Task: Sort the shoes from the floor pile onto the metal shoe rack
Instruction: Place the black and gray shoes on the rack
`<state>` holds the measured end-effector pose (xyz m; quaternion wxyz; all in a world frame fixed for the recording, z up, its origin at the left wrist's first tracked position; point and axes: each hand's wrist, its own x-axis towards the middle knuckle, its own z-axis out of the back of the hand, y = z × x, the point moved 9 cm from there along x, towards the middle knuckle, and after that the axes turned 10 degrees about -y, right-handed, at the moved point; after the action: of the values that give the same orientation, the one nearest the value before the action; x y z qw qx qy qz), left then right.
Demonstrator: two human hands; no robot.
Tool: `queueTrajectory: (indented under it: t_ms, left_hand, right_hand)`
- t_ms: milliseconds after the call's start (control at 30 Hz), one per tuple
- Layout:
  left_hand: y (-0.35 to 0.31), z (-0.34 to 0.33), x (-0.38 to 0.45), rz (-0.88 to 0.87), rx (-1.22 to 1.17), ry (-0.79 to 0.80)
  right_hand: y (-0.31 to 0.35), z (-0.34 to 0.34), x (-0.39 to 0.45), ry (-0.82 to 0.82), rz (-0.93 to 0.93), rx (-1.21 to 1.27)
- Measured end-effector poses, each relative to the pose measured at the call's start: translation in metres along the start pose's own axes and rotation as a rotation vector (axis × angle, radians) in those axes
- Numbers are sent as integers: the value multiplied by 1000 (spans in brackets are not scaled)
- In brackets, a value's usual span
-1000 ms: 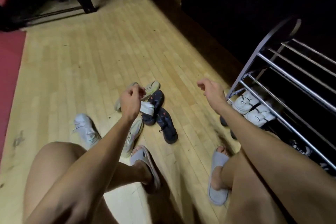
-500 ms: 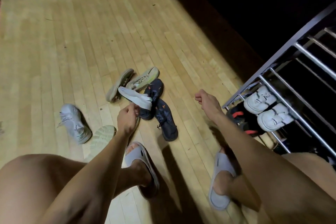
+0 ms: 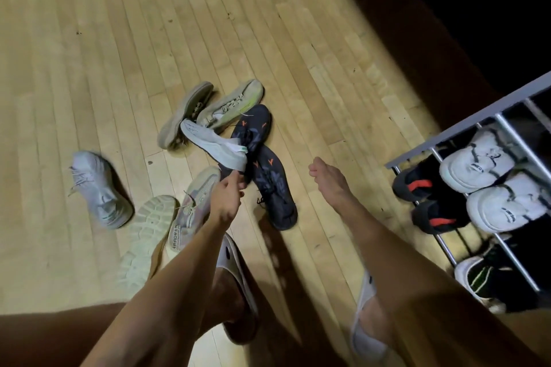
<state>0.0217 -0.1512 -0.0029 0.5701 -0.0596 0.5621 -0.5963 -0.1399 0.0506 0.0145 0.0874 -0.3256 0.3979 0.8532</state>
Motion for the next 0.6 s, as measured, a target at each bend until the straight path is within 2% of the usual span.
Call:
queueTrajectory:
  t_ms: [133, 267, 600]
  left_hand:
    - [33, -21, 15, 106, 36, 33]
    - [51, -41, 17, 165, 24, 65]
    - [76, -80, 14, 284, -14, 101]
  right_hand:
    - [-38, -31, 18, 49, -103, 50]
    - [-110, -67, 46, 107, -245, 78]
    - [-96, -101, 32, 232, -331, 141]
